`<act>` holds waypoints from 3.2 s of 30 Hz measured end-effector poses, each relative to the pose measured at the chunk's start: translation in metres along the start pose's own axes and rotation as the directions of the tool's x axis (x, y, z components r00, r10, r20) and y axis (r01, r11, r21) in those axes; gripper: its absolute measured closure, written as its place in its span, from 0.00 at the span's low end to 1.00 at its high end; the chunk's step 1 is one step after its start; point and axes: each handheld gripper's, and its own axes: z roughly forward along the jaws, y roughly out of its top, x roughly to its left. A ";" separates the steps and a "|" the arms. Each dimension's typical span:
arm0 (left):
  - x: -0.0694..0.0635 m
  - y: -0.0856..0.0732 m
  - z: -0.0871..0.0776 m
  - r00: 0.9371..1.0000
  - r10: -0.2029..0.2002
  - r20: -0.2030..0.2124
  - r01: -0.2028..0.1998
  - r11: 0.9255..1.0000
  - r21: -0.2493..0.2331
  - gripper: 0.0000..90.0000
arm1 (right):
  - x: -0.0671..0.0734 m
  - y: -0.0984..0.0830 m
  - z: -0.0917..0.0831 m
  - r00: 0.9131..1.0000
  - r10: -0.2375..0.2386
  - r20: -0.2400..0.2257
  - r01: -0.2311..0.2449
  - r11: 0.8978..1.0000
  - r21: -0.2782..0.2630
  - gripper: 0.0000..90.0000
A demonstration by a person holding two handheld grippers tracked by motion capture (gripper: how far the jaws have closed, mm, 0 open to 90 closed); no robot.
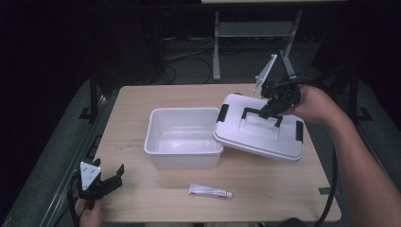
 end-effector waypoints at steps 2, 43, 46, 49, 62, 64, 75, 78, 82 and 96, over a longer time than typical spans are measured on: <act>0.000 0.000 0.000 1.000 -0.002 0.000 0.002 1.000 -0.002 0.17 | -0.001 -0.006 0.001 1.000 0.007 -0.001 -0.007 1.000 0.003 0.93; -0.001 0.000 0.001 1.000 0.011 0.002 -0.011 1.000 -0.001 0.17 | -0.005 -0.079 0.064 0.991 0.112 -0.067 -0.111 0.994 0.024 0.93; -0.001 0.000 0.001 1.000 0.010 0.002 -0.010 1.000 -0.003 0.17 | -0.005 -0.082 0.072 0.991 0.111 -0.074 -0.110 0.994 0.026 0.93; -0.001 0.001 0.001 1.000 0.011 0.001 -0.011 1.000 -0.003 0.17 | -0.005 -0.084 0.080 0.991 0.110 -0.079 -0.108 0.994 0.024 0.93; -0.001 0.000 0.000 1.000 0.012 -0.003 -0.012 1.000 -0.001 0.17 | -0.003 -0.087 0.112 0.987 0.113 -0.116 -0.108 0.993 0.045 0.93; -0.001 0.000 0.000 1.000 0.011 -0.003 -0.011 1.000 -0.002 0.17 | -0.003 -0.088 0.116 0.986 0.115 -0.119 -0.110 0.993 0.046 0.93; -0.001 0.000 0.000 1.000 0.008 -0.004 -0.008 1.000 -0.004 0.17 | -0.001 -0.093 0.137 0.982 0.131 -0.136 -0.124 0.991 0.057 0.93; -0.001 0.000 -0.001 1.000 0.007 -0.004 -0.008 1.000 -0.004 0.17 | 0.000 -0.093 0.138 0.982 0.134 -0.137 -0.129 0.991 0.046 0.93; -0.001 0.000 -0.001 1.000 0.007 -0.004 -0.007 1.000 -0.005 0.17 | 0.001 -0.094 0.138 0.981 0.135 -0.139 -0.130 0.991 0.044 0.93; -0.001 0.001 0.000 1.000 0.008 -0.001 -0.008 1.000 -0.005 0.17 | 0.003 -0.097 0.133 0.977 0.152 -0.152 -0.150 0.988 0.028 0.86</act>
